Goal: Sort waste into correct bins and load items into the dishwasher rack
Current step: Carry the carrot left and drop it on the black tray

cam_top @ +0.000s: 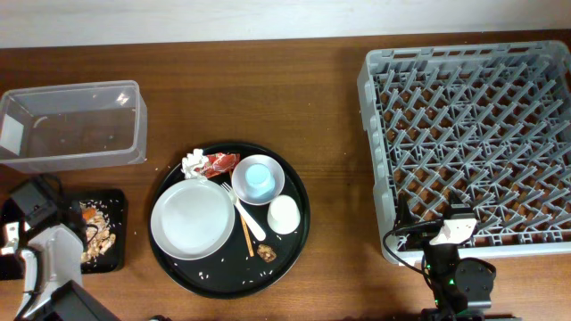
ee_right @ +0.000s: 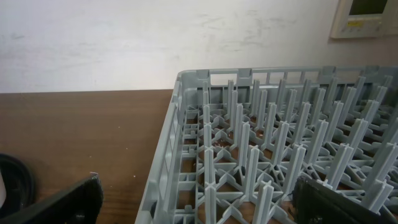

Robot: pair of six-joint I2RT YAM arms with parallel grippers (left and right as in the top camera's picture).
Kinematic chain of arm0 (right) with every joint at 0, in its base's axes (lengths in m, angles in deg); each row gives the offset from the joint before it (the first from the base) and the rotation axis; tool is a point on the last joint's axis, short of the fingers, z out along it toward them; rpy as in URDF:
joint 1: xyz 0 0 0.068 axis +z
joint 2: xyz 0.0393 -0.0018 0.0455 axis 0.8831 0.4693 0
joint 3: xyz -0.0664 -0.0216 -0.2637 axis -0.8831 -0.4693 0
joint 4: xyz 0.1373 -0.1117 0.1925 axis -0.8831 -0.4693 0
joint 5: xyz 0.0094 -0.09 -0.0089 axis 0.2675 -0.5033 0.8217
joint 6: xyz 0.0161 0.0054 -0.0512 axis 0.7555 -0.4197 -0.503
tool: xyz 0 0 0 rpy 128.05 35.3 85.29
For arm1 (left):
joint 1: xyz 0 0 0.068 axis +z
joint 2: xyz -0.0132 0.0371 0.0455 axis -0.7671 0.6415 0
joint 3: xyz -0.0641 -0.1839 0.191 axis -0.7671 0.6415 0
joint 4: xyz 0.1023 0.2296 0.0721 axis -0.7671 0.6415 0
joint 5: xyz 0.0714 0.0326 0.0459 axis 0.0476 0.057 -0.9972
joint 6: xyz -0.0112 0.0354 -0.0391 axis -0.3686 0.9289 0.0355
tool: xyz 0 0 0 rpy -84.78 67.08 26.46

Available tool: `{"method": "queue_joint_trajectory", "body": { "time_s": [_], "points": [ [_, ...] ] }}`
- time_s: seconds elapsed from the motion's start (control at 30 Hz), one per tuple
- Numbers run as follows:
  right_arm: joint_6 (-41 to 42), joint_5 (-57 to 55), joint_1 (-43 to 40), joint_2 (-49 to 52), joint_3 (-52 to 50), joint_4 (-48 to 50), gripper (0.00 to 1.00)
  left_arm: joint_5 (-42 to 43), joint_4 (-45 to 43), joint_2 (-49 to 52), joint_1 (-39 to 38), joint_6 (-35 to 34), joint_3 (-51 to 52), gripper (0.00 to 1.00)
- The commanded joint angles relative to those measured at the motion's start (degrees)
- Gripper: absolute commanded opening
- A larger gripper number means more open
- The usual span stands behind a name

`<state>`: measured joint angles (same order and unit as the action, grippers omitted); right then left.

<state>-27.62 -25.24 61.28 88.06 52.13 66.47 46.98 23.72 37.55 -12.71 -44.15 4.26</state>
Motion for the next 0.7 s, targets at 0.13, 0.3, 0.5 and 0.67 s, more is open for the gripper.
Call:
{"method": "queue_joint_trajectory", "body": {
  "time_s": [0.13, 0.3, 0.5, 0.67],
  "points": [
    [-0.44, -0.09, 0.31, -0.37, -0.42, -0.07, 0.99, 8.87, -0.11, -2.97, 0.28, 13.33, -1.66, 0.46],
    [-0.44, -0.09, 0.31, -0.37, -0.42, -0.07, 0.99, 20.33, 15.52, -20.33, -0.79, 13.44, -2.99, 0.47],
    [-0.44, -0.09, 0.31, -0.37, -0.42, -0.07, 0.99, 32.83, 36.92, -31.01, -20.00, 13.42, -2.95, 0.57],
    [-0.44, -0.09, 0.31, -0.37, -0.42, -0.07, 0.99, 32.81, 42.47, -28.83, -41.18, 13.40, -2.75, 0.57]
  ]
}}
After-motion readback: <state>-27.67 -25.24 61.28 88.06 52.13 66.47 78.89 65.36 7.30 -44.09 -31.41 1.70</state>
